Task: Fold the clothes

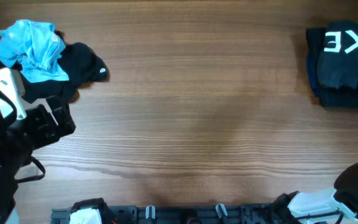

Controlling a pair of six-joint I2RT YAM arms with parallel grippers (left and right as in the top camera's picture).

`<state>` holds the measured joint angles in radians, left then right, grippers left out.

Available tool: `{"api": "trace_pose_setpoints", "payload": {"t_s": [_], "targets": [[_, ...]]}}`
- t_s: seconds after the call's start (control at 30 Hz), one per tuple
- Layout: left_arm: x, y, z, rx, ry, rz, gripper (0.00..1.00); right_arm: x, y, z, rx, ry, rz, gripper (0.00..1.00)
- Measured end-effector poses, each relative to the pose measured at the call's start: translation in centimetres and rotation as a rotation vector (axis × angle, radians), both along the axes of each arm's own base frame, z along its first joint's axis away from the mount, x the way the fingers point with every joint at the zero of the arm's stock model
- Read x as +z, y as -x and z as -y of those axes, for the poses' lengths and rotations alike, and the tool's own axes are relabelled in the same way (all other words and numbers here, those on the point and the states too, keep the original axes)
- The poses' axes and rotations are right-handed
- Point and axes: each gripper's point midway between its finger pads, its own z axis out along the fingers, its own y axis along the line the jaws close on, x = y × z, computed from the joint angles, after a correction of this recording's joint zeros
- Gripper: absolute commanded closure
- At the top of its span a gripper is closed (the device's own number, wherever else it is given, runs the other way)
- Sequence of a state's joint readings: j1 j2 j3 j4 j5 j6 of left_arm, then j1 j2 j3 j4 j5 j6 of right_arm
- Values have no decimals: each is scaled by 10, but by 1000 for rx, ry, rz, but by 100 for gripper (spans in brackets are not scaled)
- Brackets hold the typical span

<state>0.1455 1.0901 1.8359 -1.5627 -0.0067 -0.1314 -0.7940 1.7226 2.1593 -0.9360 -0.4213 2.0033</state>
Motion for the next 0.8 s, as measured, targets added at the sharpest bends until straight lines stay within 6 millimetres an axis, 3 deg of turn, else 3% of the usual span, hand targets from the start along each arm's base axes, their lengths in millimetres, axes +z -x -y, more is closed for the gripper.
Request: {"api": "trace_pose_setpoints", "payload": {"t_s": [0.13, 0.2, 0.33, 0.4, 0.43, 0.5, 0.57, 0.8], "targets": [[42, -23, -3, -1, -34, 224, 0, 0, 0, 0, -17, -33, 11, 0], [73, -30, -4, -3, -62, 401, 0, 0, 0, 0, -21, -39, 13, 0], [99, -12, 6, -69, -154, 678, 0, 0, 0, 0, -25, -42, 13, 0], [93, -5, 10, -98, -194, 758, 0, 0, 0, 0, -27, -45, 14, 0], [74, -2, 13, -113, -195, 760, 0, 0, 0, 0, -26, -46, 14, 0], [66, -4, 16, -128, -209, 833, 0, 0, 0, 0, -26, -45, 14, 0], [42, -4, 21, -149, -209, 878, 0, 0, 0, 0, -27, -45, 14, 0], [-5, -6, 26, -167, -213, 956, 0, -1, 0, 0, -27, -46, 13, 0]]}}
